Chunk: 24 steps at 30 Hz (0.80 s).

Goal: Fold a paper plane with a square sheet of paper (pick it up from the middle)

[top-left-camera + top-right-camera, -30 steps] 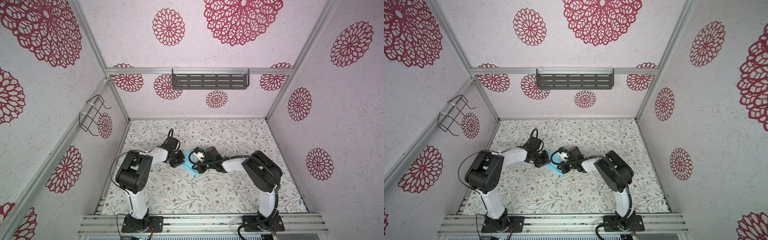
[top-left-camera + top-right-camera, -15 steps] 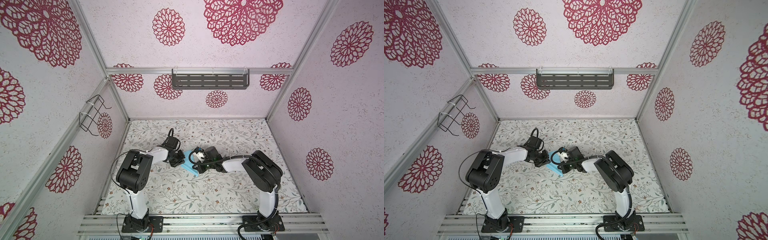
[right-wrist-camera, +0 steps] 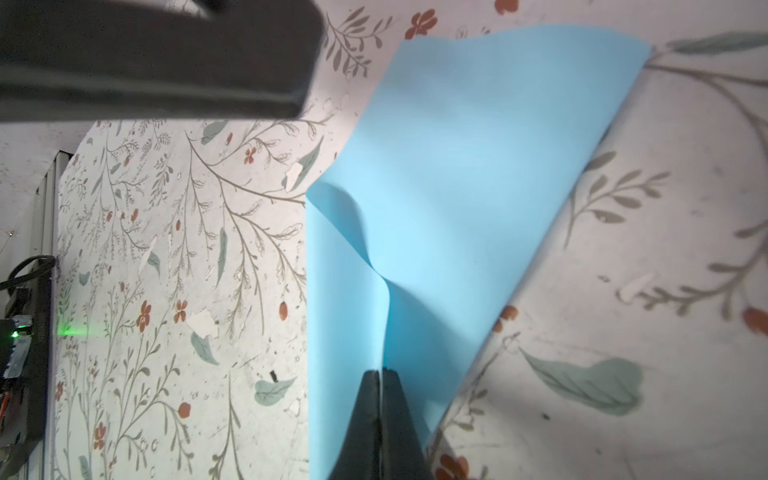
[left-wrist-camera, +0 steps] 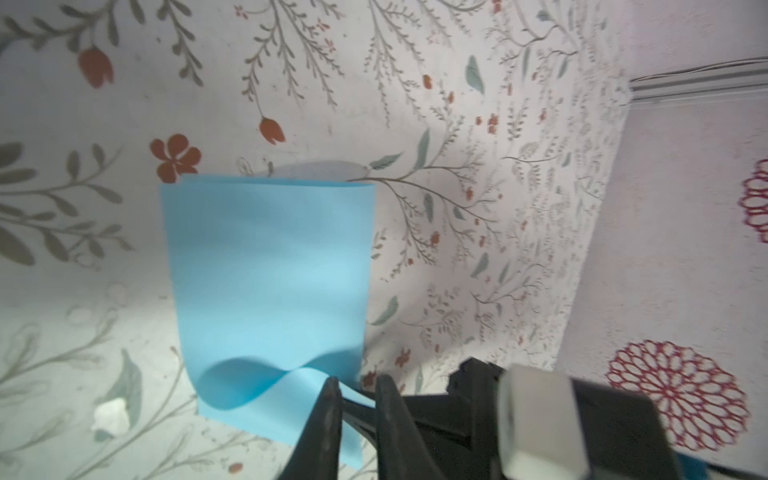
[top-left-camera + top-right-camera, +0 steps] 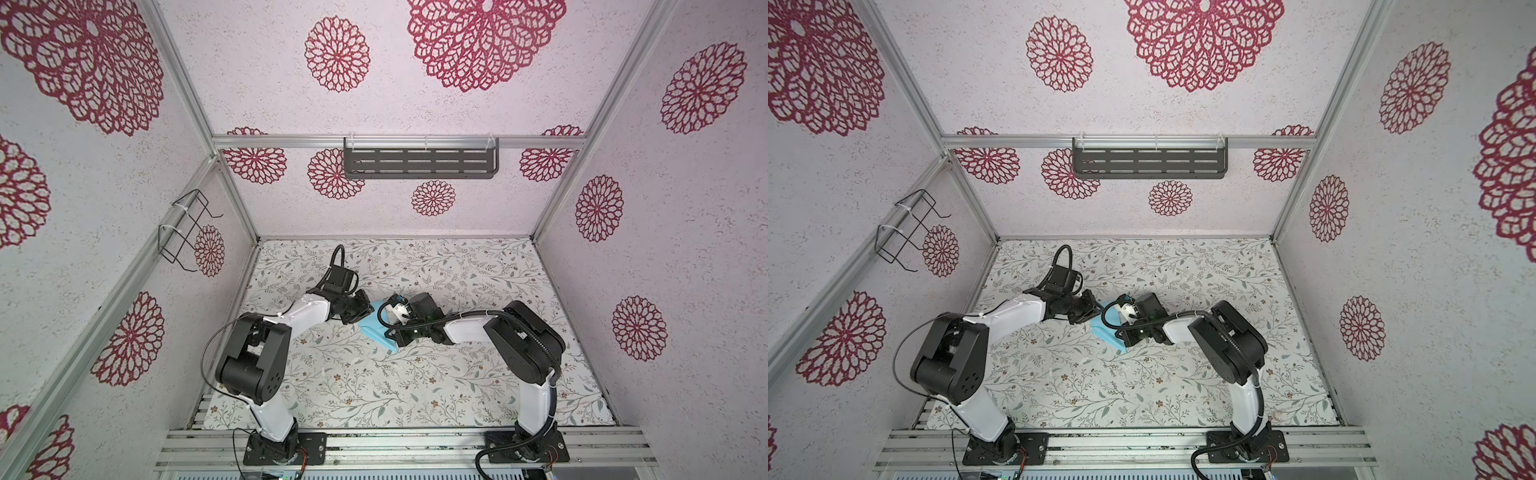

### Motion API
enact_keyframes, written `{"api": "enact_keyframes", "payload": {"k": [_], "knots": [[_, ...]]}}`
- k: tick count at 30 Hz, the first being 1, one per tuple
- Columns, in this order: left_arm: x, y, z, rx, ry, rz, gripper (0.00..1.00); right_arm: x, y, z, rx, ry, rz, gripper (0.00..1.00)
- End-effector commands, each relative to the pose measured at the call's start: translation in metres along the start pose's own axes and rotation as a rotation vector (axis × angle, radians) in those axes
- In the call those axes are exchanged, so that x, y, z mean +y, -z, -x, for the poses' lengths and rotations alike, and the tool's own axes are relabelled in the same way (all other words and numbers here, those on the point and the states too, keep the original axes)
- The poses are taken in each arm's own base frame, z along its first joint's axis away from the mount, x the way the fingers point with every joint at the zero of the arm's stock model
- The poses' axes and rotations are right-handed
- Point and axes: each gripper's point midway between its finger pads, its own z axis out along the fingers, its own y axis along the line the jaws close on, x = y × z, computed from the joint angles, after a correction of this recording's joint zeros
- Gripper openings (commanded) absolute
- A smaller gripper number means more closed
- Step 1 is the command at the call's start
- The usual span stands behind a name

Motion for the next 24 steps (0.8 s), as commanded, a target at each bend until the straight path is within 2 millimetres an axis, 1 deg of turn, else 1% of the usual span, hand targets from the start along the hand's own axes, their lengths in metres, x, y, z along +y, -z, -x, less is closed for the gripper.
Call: {"api": "enact_keyframes", "payload": {"k": [1,3,6,9,13,16,24], "knots": [[-0.011,-0.003,-0.009,-0.022,0.049,-0.113,0.2,-0.008,-0.006,-0.012,0.052,-0.018,-0.018,0.01],[-0.01,-0.007,-0.017,-0.02,0.06,-0.138,0.19,-0.008,-0.006,-0.012,0.054,-0.018,-0.016,0.01],[0.0,-0.015,-0.029,-0.005,0.082,-0.126,0.15,-0.008,-0.006,-0.013,0.056,-0.018,-0.017,0.01],[0.009,-0.023,-0.036,0.012,0.103,-0.111,0.12,-0.009,-0.006,-0.013,0.058,-0.02,-0.019,0.01],[0.02,-0.029,-0.039,0.02,0.114,-0.078,0.09,-0.009,-0.006,-0.013,0.061,-0.021,-0.025,0.01],[0.03,-0.031,-0.042,0.025,0.117,-0.036,0.08,-0.01,-0.006,-0.012,0.06,-0.02,-0.027,0.02],[0.048,-0.036,-0.048,0.037,0.134,0.031,0.07,-0.01,-0.008,-0.012,0.07,-0.023,-0.026,0.03]]}}
